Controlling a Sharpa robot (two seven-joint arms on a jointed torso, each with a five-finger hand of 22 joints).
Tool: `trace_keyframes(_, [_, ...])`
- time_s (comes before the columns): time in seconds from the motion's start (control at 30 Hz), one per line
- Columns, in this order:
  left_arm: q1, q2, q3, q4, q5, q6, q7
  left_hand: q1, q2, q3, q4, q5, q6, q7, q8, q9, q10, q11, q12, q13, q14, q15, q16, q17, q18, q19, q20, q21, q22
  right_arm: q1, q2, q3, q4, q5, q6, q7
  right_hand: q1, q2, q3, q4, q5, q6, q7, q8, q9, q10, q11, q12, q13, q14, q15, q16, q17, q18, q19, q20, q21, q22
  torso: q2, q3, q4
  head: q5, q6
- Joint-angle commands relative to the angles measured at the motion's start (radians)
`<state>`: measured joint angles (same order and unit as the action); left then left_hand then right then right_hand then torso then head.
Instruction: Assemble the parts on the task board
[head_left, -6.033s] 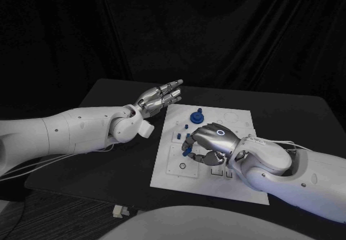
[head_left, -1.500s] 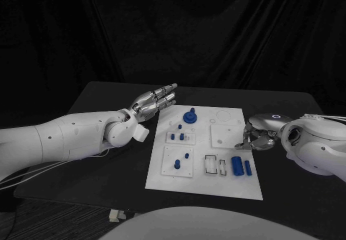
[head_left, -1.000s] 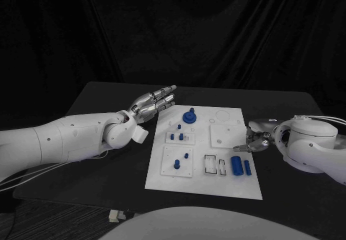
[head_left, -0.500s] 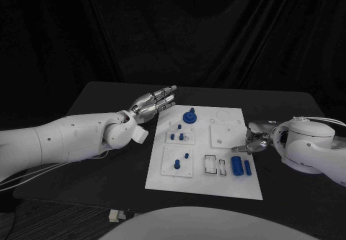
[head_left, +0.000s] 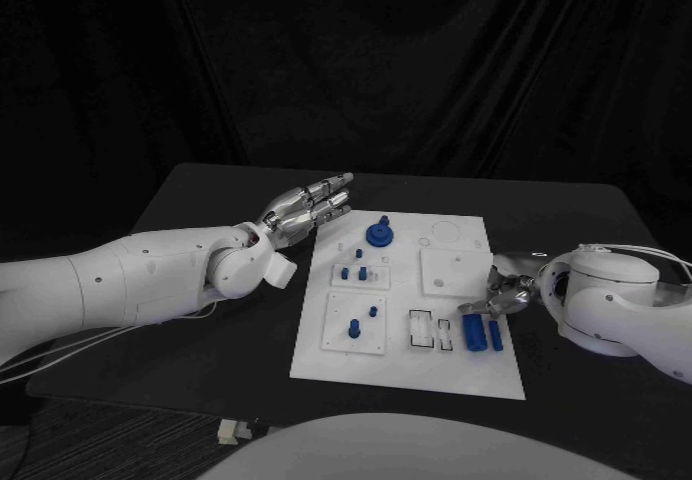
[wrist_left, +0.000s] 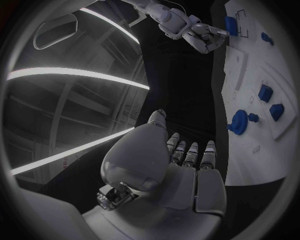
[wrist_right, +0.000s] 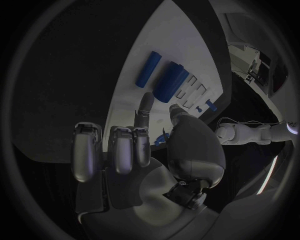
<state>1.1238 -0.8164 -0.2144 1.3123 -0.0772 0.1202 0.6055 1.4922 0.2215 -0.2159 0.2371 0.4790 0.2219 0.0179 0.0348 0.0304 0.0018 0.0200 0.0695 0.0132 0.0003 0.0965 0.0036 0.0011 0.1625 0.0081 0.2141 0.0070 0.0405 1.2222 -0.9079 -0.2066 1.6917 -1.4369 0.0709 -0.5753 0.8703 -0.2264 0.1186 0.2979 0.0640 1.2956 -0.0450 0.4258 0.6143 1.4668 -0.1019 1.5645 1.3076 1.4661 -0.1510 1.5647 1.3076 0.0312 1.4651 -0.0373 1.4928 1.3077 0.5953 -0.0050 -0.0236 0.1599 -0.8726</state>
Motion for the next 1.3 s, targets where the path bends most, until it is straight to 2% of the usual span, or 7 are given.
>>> trace_keyframes(0.03, [-0.002, 0.002, 0.001, 0.001, 0.005, 0.015, 0.007, 0.003, 0.007, 0.001, -0.006, 0.003, 0.002, 0.002, 0.007, 0.001, 0.001, 0.008, 0.003, 0.001, 0.0, 0.004, -0.004, -0.001, 0.015, 0.002, 0.003, 0.002, 0.0, -0.004, 0.003, 0.001, 0.004, 0.005, -0.012, -0.018, -0.01, -0.004, -0.008, 0.002, -0.003, -0.008, 0.001, 0.002, 0.006, 0.104, -0.002, 0.006, 0.263, 0.105, -0.005, 0.006, 0.263, -0.008, 0.062, -0.004, -0.003, 0.233, 0.0, 0.0, 0.0, 0.0, 0.0])
trace_keyframes(0.67, [-0.011, 0.001, 0.001, 0.001, 0.005, 0.021, 0.0, 0.005, 0.008, 0.002, -0.008, 0.004, 0.0, 0.001, 0.007, 0.001, 0.001, 0.02, 0.004, 0.001, 0.0, 0.003, -0.004, -0.001, 0.016, 0.002, 0.004, 0.002, 0.0, -0.036, 0.021, 0.001, -0.011, 0.022, 0.016, -0.023, 0.024, 0.003, 0.0, 0.001, 0.012, -0.045, 0.008, -0.013, 0.044, 0.104, 0.005, 0.006, 0.263, 0.105, 0.002, 0.006, 0.263, -0.007, 0.06, 0.002, -0.007, 0.231, 0.0, 0.0001, 0.0, 0.004, 0.0])
trace_keyframes(0.87, [-0.012, 0.001, 0.001, 0.001, 0.005, 0.021, -0.002, 0.005, 0.008, 0.002, -0.008, 0.004, 0.0, 0.001, 0.007, 0.001, 0.001, 0.02, 0.004, 0.001, 0.0, 0.003, -0.004, -0.001, 0.016, 0.002, 0.004, 0.002, 0.0, -0.044, 0.028, 0.001, -0.017, 0.023, 0.028, -0.031, 0.051, 0.013, 0.009, 0.0, 0.051, -0.063, 0.013, -0.028, 0.062, 0.104, 0.008, 0.006, 0.263, 0.105, 0.008, 0.006, 0.263, -0.006, 0.058, 0.008, -0.011, 0.23, 0.0, 0.0, 0.0, 0.004, 0.0])
trace_keyframes(1.07, [-0.013, 0.001, 0.001, 0.001, 0.005, 0.023, -0.005, 0.005, 0.008, 0.002, -0.009, 0.004, -0.001, 0.001, 0.007, 0.001, 0.001, 0.023, 0.004, 0.001, 0.0, 0.002, -0.004, -0.001, 0.016, 0.002, 0.005, 0.002, 0.0, -0.048, 0.034, 0.001, -0.022, 0.023, 0.019, -0.033, 0.094, 0.029, 0.029, -0.001, 0.141, -0.079, 0.018, -0.053, 0.077, 0.104, 0.011, 0.006, 0.263, 0.105, 0.012, 0.006, 0.263, -0.006, 0.057, 0.012, -0.013, 0.229, 0.0, 0.0001, 0.0, 0.003, 0.0])
trace_keyframes(1.1, [-0.013, 0.001, 0.001, 0.001, 0.005, 0.023, -0.005, 0.005, 0.008, 0.002, -0.009, 0.004, -0.001, 0.001, 0.007, 0.001, 0.001, 0.023, 0.004, 0.001, 0.0, 0.002, -0.004, -0.001, 0.016, 0.002, 0.005, 0.002, 0.0, -0.049, 0.035, 0.001, -0.023, 0.024, 0.017, -0.034, 0.114, 0.036, 0.038, -0.003, 0.187, -0.085, 0.02, -0.065, 0.08, 0.104, 0.013, 0.006, 0.263, 0.105, 0.013, 0.006, 0.263, -0.005, 0.057, 0.014, -0.014, 0.229, 0.0, 0.0001, -0.0001, 0.002, 0.0])
trace_keyframes(1.27, [-0.014, 0.001, 0.001, 0.0, 0.005, 0.025, -0.007, 0.005, 0.008, 0.002, -0.009, 0.005, -0.001, 0.001, 0.007, 0.001, 0.001, 0.024, 0.005, 0.001, 0.0, 0.002, -0.004, -0.001, 0.016, 0.002, 0.005, 0.002, 0.0, -0.05, 0.037, 0.001, -0.023, 0.038, -0.003, -0.034, 0.167, 0.051, 0.062, -0.007, 0.318, -0.091, 0.025, -0.094, 0.09, 0.104, 0.014, 0.006, 0.263, 0.105, 0.015, 0.006, 0.263, -0.005, 0.056, 0.016, -0.016, 0.228, 0.0, 0.0, 0.0002, 0.003, 0.0])
trace_keyframes(1.3, [-0.014, 0.001, 0.001, 0.0, 0.005, 0.025, -0.008, 0.005, 0.008, 0.002, -0.009, 0.005, -0.001, 0.001, 0.007, 0.001, 0.001, 0.024, 0.005, 0.001, 0.0, 0.002, -0.004, -0.001, 0.016, 0.002, 0.005, 0.002, 0.0, -0.05, 0.037, 0.001, -0.023, 0.046, -0.009, -0.034, 0.18, 0.054, 0.069, -0.009, 0.362, -0.092, 0.024, -0.1, 0.093, 0.104, 0.015, 0.006, 0.263, 0.105, 0.015, 0.006, 0.263, -0.005, 0.056, 0.016, -0.016, 0.228, 0.0, 0.0, 0.0001, 0.003, 0.0])
